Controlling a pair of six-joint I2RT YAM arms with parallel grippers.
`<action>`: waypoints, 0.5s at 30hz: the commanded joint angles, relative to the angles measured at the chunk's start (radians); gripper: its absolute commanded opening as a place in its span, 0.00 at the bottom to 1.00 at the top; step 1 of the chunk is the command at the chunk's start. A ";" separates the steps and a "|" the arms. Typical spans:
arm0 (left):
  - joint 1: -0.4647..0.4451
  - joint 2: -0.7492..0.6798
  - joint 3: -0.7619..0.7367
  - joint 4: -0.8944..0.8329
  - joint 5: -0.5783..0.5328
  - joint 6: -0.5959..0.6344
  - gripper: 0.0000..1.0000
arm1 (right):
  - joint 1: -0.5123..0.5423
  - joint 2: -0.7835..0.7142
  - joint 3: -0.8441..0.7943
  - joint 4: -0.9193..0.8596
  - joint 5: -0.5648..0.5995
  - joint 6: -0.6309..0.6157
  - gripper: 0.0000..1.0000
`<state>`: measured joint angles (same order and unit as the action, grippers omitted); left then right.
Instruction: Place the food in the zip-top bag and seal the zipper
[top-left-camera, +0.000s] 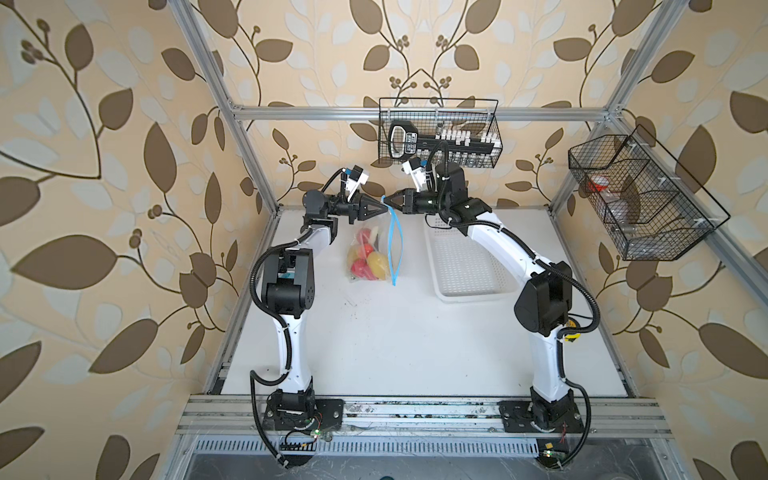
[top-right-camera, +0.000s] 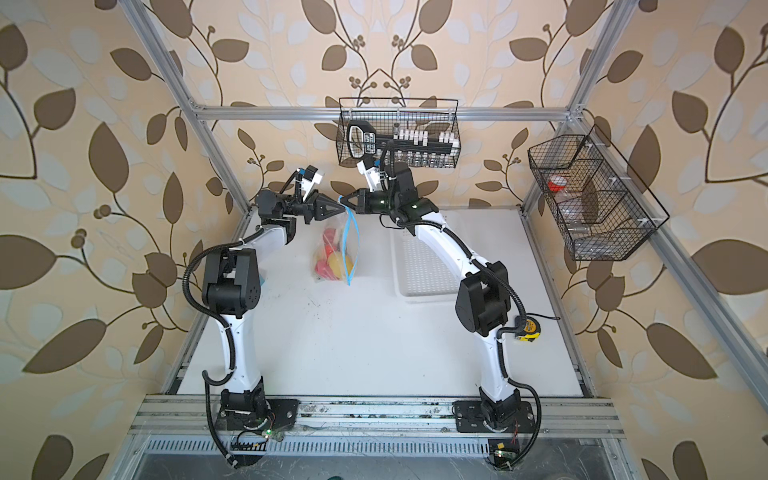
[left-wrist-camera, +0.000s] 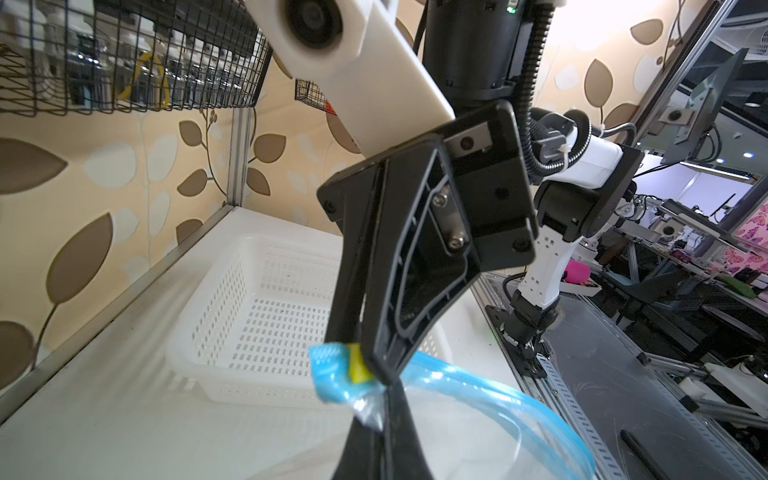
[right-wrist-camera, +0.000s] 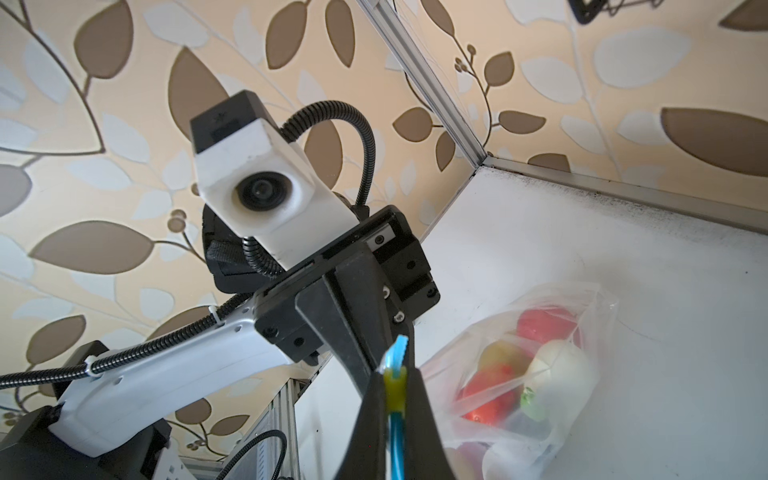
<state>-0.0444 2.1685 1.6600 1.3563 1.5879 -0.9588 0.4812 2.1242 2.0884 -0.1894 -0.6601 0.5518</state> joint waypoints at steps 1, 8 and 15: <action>0.012 -0.043 0.058 0.068 0.030 -0.021 0.05 | -0.004 -0.015 -0.001 -0.036 -0.012 -0.023 0.00; 0.013 -0.047 0.052 0.067 0.045 -0.022 0.14 | -0.007 -0.012 -0.001 -0.036 -0.016 -0.023 0.00; 0.015 -0.047 0.058 0.067 0.036 -0.024 0.13 | -0.006 -0.012 -0.001 -0.042 -0.020 -0.029 0.00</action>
<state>-0.0376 2.1685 1.6695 1.3579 1.5867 -0.9764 0.4767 2.1201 2.0884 -0.2089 -0.6628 0.5476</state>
